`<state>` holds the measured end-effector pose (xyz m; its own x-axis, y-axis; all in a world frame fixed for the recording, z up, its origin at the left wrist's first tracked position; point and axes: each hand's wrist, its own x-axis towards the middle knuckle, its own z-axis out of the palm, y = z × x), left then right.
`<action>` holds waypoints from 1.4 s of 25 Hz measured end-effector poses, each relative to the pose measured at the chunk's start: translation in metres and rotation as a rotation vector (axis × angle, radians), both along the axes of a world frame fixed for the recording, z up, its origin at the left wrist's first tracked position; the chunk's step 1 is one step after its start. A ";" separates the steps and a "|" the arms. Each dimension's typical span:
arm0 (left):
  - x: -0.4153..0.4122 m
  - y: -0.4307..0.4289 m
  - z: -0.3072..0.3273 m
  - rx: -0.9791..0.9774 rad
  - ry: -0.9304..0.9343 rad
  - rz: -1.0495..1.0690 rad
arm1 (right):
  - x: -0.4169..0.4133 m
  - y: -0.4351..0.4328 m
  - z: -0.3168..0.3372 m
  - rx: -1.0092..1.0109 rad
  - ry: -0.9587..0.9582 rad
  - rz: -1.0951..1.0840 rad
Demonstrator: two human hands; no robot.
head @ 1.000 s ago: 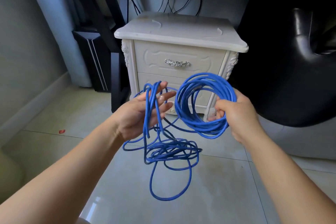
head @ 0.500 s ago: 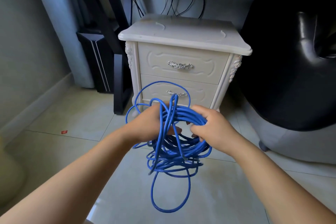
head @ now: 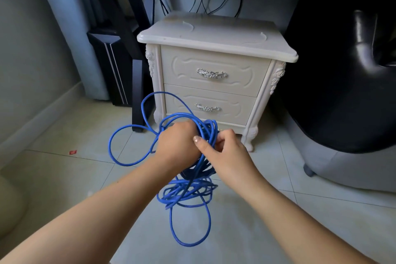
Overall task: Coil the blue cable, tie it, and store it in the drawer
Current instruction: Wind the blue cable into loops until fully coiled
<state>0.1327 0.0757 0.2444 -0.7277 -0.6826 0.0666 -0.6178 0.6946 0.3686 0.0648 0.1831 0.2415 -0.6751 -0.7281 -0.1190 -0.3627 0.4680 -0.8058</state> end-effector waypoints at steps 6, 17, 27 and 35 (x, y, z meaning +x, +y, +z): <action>0.004 -0.015 0.005 0.108 0.179 -0.024 | -0.035 -0.009 -0.007 -0.187 -0.074 -0.177; 0.026 -0.036 0.017 0.532 0.392 -0.214 | -0.045 -0.001 0.013 -0.313 -0.281 0.179; 0.016 -0.020 0.023 0.807 0.768 0.026 | -0.051 0.004 0.009 -0.313 -0.642 0.224; 0.015 -0.010 0.020 1.049 0.700 -0.059 | -0.047 0.000 0.017 -0.464 -0.274 -0.039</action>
<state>0.1477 0.0653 0.2640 -0.7871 -0.6080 -0.1038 -0.0461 -0.1099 0.9929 0.0180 0.1827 0.2584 -0.6922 -0.7209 0.0340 -0.0998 0.0489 -0.9938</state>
